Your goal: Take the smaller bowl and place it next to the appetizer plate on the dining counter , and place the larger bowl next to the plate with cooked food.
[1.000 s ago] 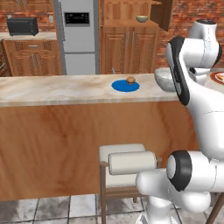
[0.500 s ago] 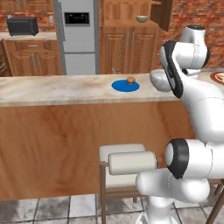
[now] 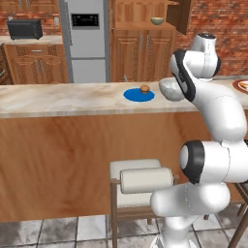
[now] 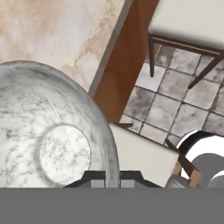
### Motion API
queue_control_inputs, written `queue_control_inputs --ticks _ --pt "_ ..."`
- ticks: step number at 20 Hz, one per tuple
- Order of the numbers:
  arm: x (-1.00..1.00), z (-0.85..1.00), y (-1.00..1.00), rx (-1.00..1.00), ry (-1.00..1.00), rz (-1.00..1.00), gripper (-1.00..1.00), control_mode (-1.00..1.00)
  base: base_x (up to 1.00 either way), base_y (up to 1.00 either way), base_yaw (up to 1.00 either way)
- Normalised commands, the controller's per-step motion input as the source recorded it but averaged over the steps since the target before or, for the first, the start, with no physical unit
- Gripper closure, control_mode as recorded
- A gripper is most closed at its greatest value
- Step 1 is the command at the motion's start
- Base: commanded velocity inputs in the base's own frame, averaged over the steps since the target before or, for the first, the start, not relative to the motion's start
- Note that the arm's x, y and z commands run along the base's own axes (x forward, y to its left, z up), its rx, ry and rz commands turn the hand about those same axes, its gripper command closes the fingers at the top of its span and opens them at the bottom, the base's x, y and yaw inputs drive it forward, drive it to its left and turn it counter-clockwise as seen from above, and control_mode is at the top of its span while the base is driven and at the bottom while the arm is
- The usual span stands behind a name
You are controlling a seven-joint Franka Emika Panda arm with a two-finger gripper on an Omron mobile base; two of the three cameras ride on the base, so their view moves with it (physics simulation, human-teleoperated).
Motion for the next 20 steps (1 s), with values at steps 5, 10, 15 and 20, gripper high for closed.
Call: queue_control_inputs --ticks 5,10,15,20 --pt "0.37 -0.24 0.0 0.0 0.0 0.03 1.0 -1.0 0.0 0.0 0.0" --pt "0.34 -0.11 -0.07 0.0 0.0 0.01 1.0 -1.0 0.0 0.0 0.0" --pt "0.28 -0.04 -0.23 0.0 0.0 0.0 1.0 -1.0 0.0 0.0 0.0" --pt "0.37 -0.09 -0.06 0.0 0.0 0.0 1.0 -1.0 0.0 0.0 0.0"
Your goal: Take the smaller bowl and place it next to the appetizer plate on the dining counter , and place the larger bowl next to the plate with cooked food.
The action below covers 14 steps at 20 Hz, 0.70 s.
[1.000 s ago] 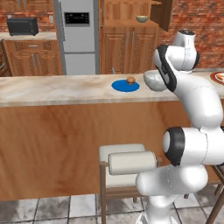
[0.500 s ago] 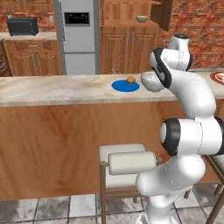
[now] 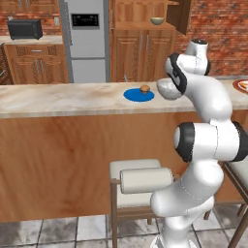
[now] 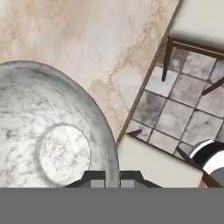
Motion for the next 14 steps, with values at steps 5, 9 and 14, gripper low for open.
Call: queue_control_inputs --ticks 5,9,14 --pt "0.51 -0.07 0.0 0.0 0.0 0.0 1.0 -1.0 0.0 0.0 0.0" --pt "0.5 -0.08 0.0 0.03 0.0 0.0 1.0 -1.0 0.0 0.0 0.0" --pt "0.41 -0.14 0.0 0.03 0.0 0.0 1.0 -1.0 0.0 0.0 0.0"
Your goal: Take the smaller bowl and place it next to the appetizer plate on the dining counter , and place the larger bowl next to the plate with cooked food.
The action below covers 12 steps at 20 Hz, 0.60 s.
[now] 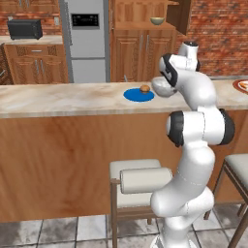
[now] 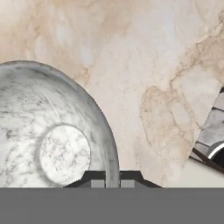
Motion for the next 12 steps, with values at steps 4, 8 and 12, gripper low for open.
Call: queue_control_inputs --ticks 4,8,12 --pt "0.36 -0.12 0.0 0.05 0.0 0.0 1.0 -1.0 0.0 0.0 0.0" --pt "0.39 -0.21 0.0 0.05 0.0 0.0 1.0 -1.0 0.0 0.0 0.0" --pt "0.28 -0.44 0.0 0.0 0.03 0.0 1.0 -1.0 0.0 0.0 0.0"
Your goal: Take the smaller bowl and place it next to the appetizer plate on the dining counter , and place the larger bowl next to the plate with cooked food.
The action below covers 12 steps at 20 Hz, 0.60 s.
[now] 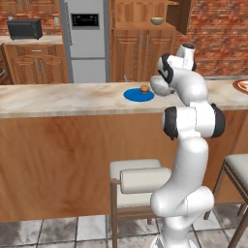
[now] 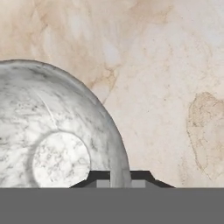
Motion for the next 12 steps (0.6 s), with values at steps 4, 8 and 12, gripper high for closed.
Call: queue_control_inputs --ticks 4,8,12 --pt "0.17 -0.33 0.0 0.0 0.01 0.0 1.0 -1.0 0.0 0.0 0.0" --pt "0.0 -0.02 0.0 0.0 -0.02 0.0 -1.0 -1.0 0.0 0.0 0.0" --pt "0.0 0.1 0.0 0.0 -0.14 0.0 -1.0 -1.0 0.0 0.0 0.0"
